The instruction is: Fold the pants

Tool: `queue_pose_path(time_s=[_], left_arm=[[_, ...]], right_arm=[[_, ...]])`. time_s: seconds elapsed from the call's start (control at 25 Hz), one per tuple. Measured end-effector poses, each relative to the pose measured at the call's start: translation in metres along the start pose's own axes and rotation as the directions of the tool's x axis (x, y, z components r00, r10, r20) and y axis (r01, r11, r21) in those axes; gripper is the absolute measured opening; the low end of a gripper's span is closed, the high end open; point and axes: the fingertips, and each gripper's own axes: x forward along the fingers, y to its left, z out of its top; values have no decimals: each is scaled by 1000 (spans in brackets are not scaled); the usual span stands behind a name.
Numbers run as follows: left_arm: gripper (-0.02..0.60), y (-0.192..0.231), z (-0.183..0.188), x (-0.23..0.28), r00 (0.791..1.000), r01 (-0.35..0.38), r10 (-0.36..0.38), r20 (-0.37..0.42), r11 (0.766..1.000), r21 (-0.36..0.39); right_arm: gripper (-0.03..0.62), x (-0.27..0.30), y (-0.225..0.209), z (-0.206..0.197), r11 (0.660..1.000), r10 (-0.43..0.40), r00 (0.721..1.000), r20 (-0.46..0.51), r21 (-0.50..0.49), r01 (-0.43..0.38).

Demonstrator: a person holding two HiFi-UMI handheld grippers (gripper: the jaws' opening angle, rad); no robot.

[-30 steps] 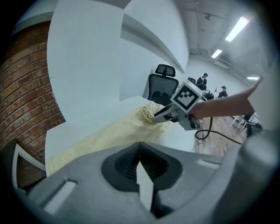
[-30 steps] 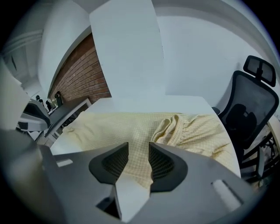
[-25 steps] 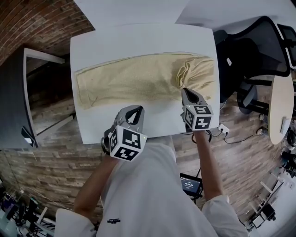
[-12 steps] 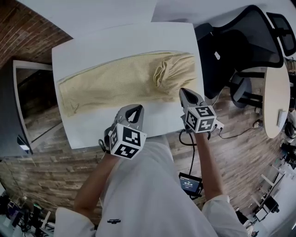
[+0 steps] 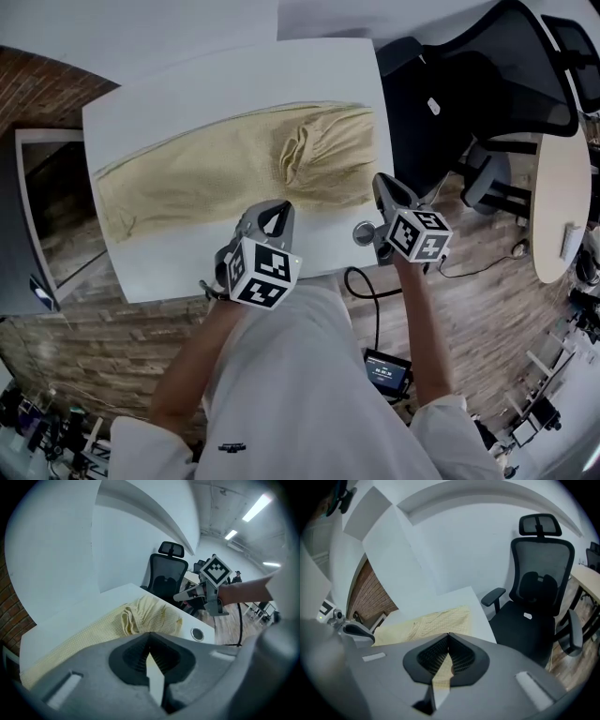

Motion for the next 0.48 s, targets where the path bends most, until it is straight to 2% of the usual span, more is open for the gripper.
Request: queue_pose_path(time_s=[0.04,0.08,0.36,0.48], left_arm=[[3,0,3,6,1000,-5,5,-1,1000,-6],[3,0,5,12,1000,-11,11,-3,1000,-12],[3,2,16,52,997,-68,67,-24,997,-47],[3,4,14,67,994,-95,92,-51,994,-52]], right_arm=[[18,3,-6,1,999,14,1000,-3,29,-14],[63,6,-10,1,998,30,1000,-8,58,-30],[155,32,-34,-2,980,114,992,-57,171,-102],[188,40,-39,-4,962,154,985,-74,239,-133]])
